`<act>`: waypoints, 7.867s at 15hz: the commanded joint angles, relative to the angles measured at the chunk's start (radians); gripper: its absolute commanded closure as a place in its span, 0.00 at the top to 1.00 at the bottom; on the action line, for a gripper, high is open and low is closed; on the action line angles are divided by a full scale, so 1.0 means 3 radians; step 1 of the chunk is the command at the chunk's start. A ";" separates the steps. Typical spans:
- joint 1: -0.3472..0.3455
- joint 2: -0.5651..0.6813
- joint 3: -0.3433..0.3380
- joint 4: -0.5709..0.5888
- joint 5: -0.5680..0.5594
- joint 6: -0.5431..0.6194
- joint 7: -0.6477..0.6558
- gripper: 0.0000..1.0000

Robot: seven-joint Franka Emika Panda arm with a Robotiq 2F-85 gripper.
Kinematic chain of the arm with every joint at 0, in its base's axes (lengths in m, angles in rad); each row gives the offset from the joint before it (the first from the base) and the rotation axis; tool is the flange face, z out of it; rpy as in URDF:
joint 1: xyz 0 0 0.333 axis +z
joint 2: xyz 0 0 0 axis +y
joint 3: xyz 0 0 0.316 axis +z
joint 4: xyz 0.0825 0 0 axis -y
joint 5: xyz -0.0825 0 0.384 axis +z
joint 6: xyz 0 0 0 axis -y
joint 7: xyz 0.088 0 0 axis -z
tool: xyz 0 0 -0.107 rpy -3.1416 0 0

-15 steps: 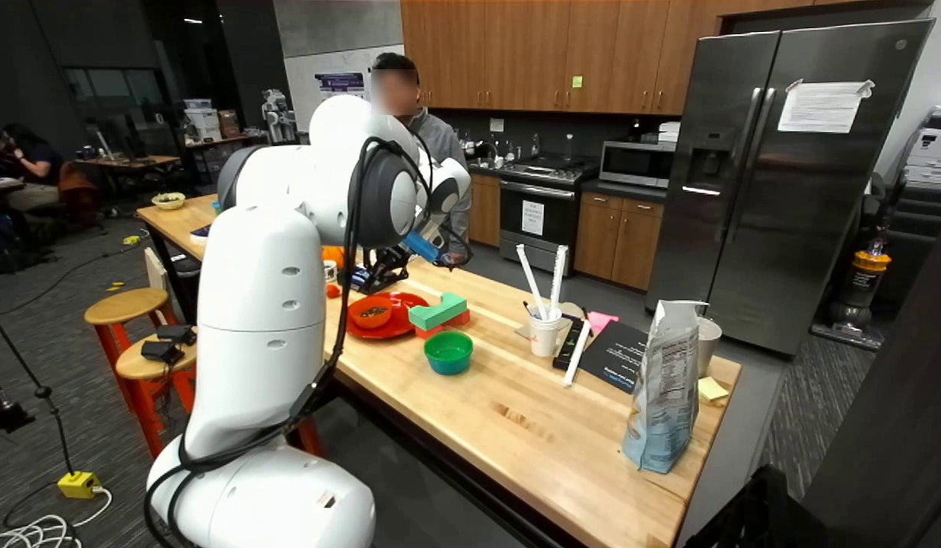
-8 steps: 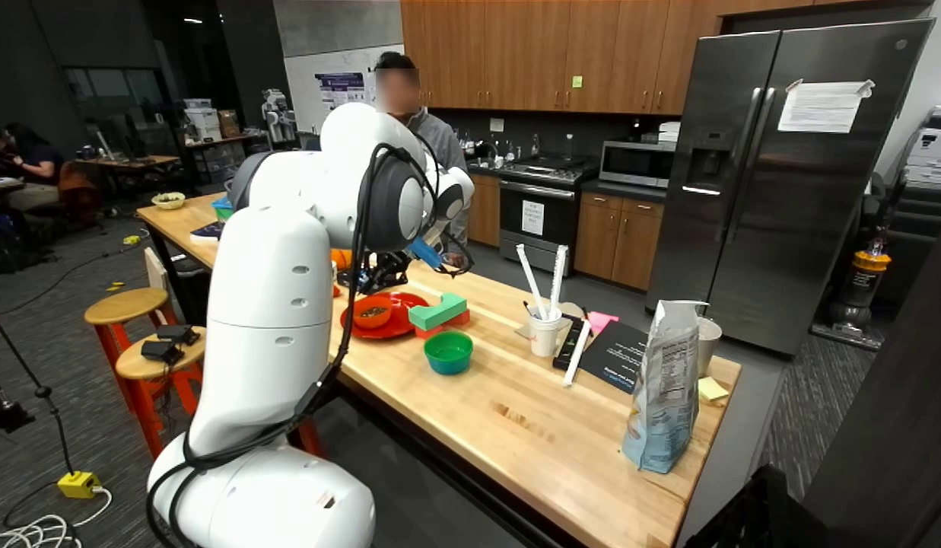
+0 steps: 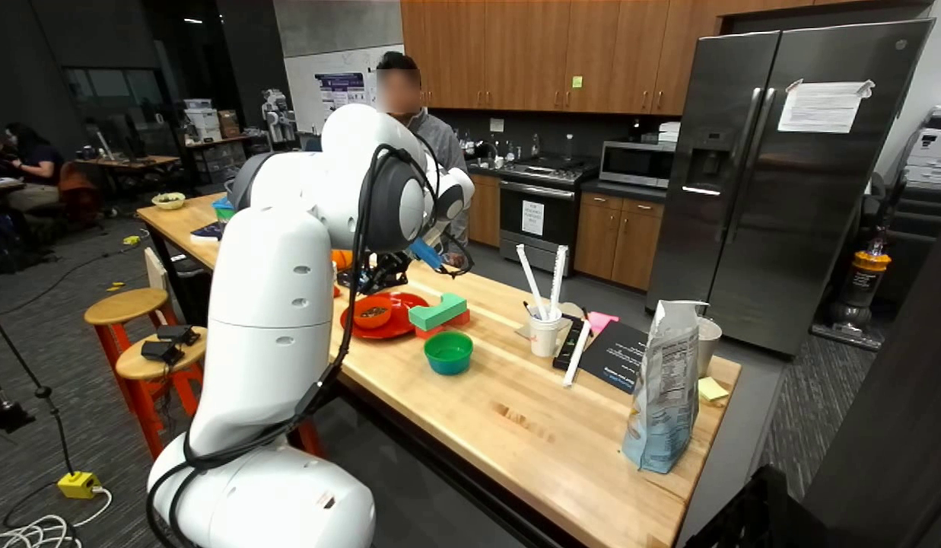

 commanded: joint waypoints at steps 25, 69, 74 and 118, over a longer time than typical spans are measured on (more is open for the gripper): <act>0.0043 -0.0041 -0.0017 -0.0080 -0.0077 0.0120 0.0044 0.01; 0.0742 0.0852 0.0196 0.0979 -0.1994 -0.0217 -0.0052 0.01; 0.1033 0.1043 0.0337 0.0868 -0.1970 0.0152 0.0188 0.01; 0.0776 0.1704 0.0180 0.2568 -0.2408 -0.0869 -0.0817 0.01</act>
